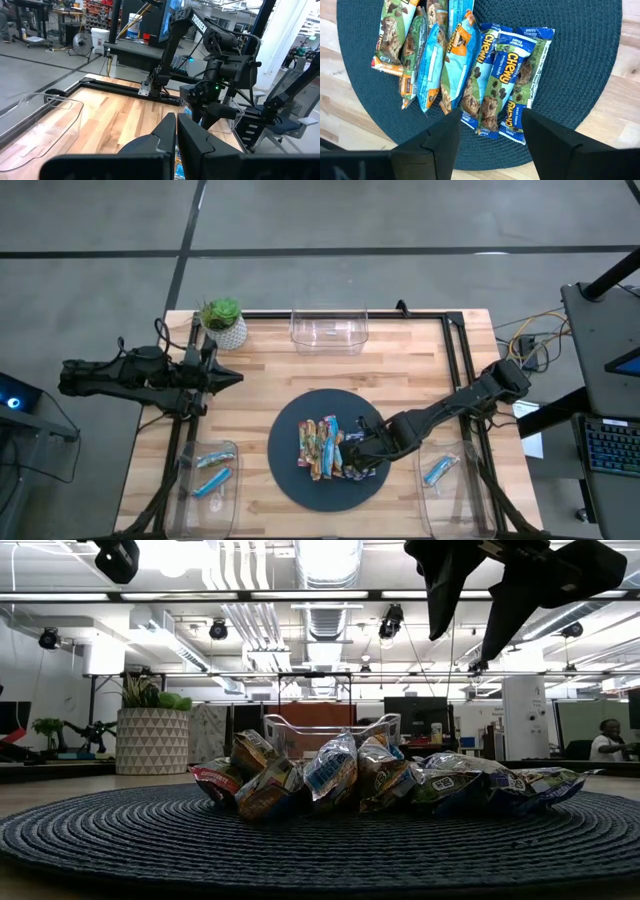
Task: Pick and place Granola Bars by type
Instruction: Put the blue granola bar into the top transparent bin
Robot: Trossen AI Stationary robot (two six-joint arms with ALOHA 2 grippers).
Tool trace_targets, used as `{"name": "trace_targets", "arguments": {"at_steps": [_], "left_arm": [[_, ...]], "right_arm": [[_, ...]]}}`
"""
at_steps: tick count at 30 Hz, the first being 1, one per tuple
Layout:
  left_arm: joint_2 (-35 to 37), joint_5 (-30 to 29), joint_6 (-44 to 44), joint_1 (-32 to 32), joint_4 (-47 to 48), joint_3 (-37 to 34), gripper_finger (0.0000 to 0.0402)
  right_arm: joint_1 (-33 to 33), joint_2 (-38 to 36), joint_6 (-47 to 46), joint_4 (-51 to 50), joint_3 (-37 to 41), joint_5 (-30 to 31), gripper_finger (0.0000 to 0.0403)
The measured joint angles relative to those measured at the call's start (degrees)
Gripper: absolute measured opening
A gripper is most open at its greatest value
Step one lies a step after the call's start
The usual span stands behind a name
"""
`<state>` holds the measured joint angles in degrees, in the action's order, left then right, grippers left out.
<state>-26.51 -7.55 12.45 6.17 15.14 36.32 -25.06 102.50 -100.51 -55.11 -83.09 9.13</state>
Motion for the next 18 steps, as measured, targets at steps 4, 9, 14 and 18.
{"name": "trace_targets", "arguments": {"at_steps": [4, 9, 14, 18], "left_arm": [[0.01, 0.00, 0.00, 0.00, 0.00, 0.00, 0.0000], [0.01, 0.00, -0.02, 0.01, 0.00, 0.00, 0.0000], [0.01, 0.00, -0.02, 0.02, 0.00, 0.00, 0.0000], [0.01, 0.00, -0.02, 0.00, 0.00, 0.00, 0.0000]], "right_arm": [[0.20, 0.00, 0.00, 0.09, 0.00, 0.02, 0.0201], [0.54, 0.00, 0.16, 0.13, 0.00, 0.04, 0.0201], [0.59, 0.00, 0.41, 0.22, 0.00, 0.04, 0.0201], [0.59, 0.00, 0.52, 0.20, 0.00, 0.04, 0.0201]]}}
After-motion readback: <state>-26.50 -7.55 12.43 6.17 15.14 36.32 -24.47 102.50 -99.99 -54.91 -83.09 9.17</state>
